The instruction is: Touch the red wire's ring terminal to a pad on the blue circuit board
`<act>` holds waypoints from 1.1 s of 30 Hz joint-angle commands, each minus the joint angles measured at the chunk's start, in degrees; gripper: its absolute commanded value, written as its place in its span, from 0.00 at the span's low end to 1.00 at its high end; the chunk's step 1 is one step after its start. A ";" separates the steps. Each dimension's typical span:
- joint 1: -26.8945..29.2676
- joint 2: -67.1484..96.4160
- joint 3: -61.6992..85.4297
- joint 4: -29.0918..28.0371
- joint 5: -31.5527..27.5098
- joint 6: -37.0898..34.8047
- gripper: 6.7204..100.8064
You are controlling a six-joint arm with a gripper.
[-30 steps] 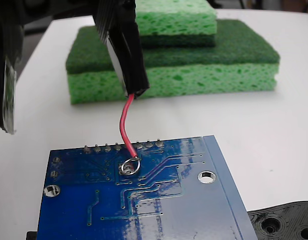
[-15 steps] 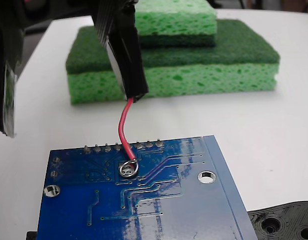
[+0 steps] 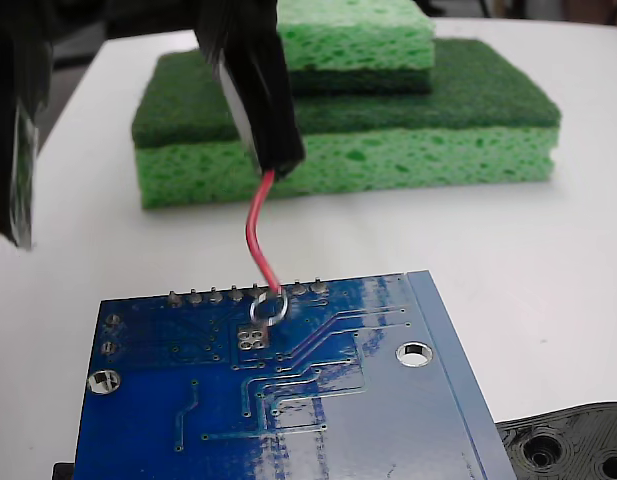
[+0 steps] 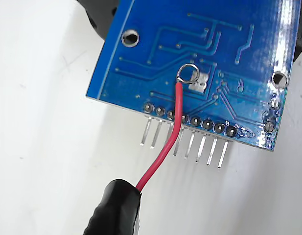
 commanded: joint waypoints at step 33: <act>-29.53 77.43 56.60 -9.14 31.82 31.73 0.99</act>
